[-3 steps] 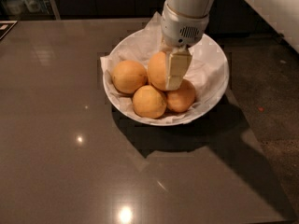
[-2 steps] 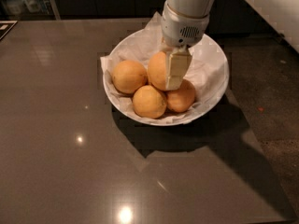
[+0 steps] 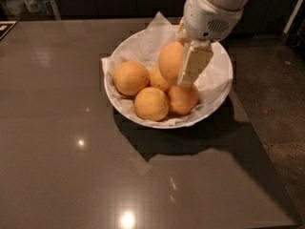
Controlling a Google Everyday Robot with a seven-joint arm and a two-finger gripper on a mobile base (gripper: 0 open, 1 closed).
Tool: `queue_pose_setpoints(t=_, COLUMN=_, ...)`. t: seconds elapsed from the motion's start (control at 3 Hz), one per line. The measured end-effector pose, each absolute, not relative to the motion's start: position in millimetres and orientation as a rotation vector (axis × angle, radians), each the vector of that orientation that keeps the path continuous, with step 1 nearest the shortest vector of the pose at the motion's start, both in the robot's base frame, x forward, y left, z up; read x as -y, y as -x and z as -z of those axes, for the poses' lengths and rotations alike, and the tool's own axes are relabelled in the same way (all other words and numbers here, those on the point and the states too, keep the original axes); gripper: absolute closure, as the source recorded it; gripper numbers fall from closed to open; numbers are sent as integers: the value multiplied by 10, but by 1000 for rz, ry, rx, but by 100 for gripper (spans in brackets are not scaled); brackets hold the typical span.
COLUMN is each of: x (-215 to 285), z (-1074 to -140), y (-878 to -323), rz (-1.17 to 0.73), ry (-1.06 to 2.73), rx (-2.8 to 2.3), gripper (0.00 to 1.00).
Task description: Pick orange from white bowl
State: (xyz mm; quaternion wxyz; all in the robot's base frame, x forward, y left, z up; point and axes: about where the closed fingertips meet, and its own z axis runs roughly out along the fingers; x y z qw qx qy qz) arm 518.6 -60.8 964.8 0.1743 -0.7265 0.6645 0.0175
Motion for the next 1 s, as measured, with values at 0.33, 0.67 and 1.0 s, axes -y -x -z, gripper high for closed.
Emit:
queue_pose_setpoints(t=0.33, x=719, z=-9910, y=-5006, rz=-62, ry=1981, rx=-1849, gripper=100)
queue_pose_setpoints(t=0.67, x=760, z=-10064, y=-4807, rz=-87, ry=1952, rx=-1831, gripper=100)
queue_pose_setpoints(t=1.0, x=780, z=-10131, y=-4563, rz=-105, ry=1925, rx=-1840, gripper=100)
